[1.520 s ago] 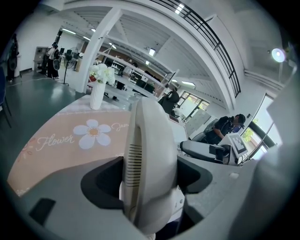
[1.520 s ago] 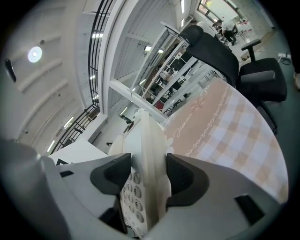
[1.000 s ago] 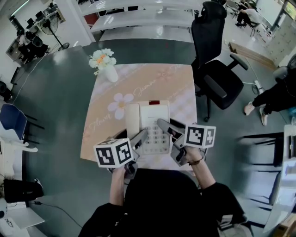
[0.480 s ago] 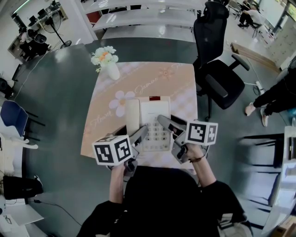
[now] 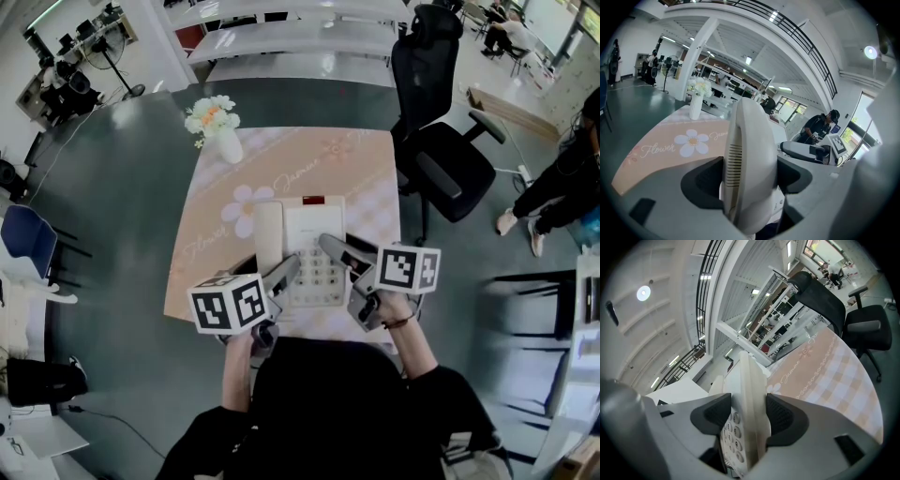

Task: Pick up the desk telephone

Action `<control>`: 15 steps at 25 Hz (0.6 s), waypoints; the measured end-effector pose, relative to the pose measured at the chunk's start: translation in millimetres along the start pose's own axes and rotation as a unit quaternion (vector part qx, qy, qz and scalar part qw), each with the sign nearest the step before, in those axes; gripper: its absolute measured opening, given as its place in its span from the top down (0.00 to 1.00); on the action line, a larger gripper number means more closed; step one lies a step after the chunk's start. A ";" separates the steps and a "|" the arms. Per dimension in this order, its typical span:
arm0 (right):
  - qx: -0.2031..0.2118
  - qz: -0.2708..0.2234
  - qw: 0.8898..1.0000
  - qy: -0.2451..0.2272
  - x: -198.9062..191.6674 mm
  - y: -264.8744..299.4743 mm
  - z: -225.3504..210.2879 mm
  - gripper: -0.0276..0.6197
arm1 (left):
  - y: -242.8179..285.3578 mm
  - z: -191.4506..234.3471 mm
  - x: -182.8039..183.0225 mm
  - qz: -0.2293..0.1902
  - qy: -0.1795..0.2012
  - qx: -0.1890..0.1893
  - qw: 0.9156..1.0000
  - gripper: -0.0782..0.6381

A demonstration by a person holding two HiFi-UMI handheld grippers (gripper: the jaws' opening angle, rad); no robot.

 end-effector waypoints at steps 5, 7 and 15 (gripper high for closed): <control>-0.002 0.000 1.000 0.001 -0.7 -1.0 -1.5 0.61 | 1.0 -2.0 -0.5 0.001 0.001 -0.002 1.000 0.44; -0.001 -0.001 1.000 0.000 -1.1 0.0 -1.3 0.61 | 0.7 -0.5 -0.9 0.002 0.001 -0.001 1.000 0.44; -0.003 0.000 1.000 0.001 -1.8 -2.4 0.5 0.61 | -1.0 -3.7 -1.1 0.003 0.000 -0.004 1.000 0.44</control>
Point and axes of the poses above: the fingertips, and each gripper's own axes: y forward along the fingers, z to its left, x out of its top, the point moved 1 cm from there along -y, backward along the fingers, and after that the axes turned 6 degrees about -y, right-handed, at the moved point
